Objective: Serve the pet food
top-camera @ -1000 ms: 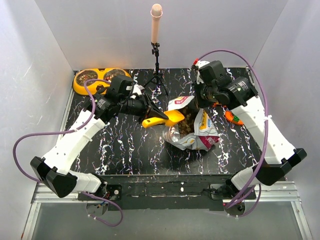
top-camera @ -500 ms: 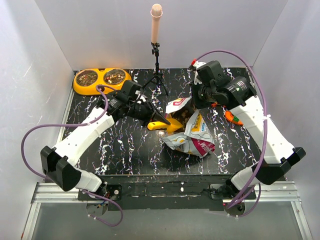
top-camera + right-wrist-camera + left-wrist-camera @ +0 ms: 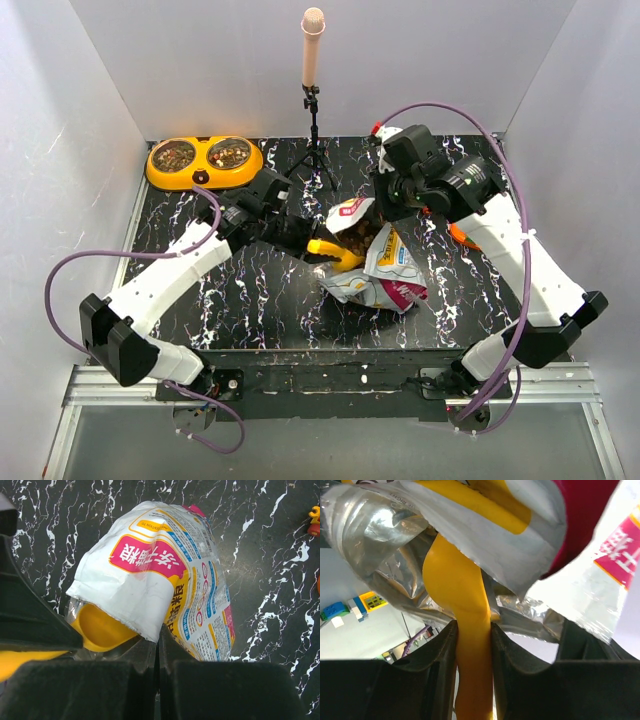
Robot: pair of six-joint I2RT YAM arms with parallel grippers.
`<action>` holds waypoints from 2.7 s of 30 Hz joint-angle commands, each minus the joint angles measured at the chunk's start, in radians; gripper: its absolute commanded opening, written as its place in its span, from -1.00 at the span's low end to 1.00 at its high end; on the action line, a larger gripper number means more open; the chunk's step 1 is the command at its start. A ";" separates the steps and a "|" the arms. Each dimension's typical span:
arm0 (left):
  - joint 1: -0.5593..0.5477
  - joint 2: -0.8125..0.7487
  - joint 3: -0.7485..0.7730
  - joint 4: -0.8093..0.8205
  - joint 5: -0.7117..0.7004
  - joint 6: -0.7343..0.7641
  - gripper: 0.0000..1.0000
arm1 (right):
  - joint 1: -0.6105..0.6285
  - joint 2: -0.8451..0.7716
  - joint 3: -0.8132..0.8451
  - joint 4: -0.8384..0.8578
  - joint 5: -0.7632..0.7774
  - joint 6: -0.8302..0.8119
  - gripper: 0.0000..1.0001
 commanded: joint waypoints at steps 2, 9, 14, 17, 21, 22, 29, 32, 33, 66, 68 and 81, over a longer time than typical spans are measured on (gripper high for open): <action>-0.081 0.028 -0.064 0.051 -0.113 -0.148 -1.00 | 0.050 -0.047 0.188 0.318 -0.002 0.025 -0.97; -0.108 0.101 -0.418 0.513 -0.317 -0.231 -1.00 | 0.088 -0.027 0.233 0.301 -0.025 0.065 -0.97; -0.089 0.154 -0.685 1.012 -0.395 -0.219 -1.00 | 0.099 -0.049 0.234 0.287 -0.047 0.093 -0.97; -0.059 0.135 -0.667 0.919 -0.403 -0.055 -1.00 | 0.102 -0.075 0.208 0.286 -0.034 0.085 -0.97; 0.006 0.089 -0.531 0.742 -0.412 0.290 -1.00 | 0.102 -0.127 0.133 0.304 -0.001 0.068 -0.97; 0.012 0.082 -0.498 0.739 -0.403 0.360 -1.00 | 0.102 -0.138 0.113 0.313 0.001 0.068 -0.97; 0.014 0.069 -0.426 1.011 -0.123 0.583 -1.00 | 0.102 -0.184 0.019 0.355 0.022 0.087 -0.97; 0.014 0.040 -0.459 1.022 -0.063 0.617 -1.00 | 0.100 -0.194 0.010 0.361 0.047 0.082 -0.97; 0.015 0.023 -0.479 1.029 -0.062 0.611 -1.00 | 0.102 -0.201 0.006 0.363 0.061 0.079 -0.97; 0.017 -0.236 -0.526 1.022 0.111 0.568 -1.00 | 0.007 -0.263 -0.134 0.376 0.177 -0.016 -0.97; 0.018 -0.241 -0.533 1.052 0.119 0.559 -1.00 | 0.004 -0.273 -0.143 0.381 0.177 -0.019 -0.97; 0.018 -0.131 -0.685 1.480 0.123 0.475 -1.00 | -0.009 -0.271 -0.082 0.349 0.167 -0.038 -0.97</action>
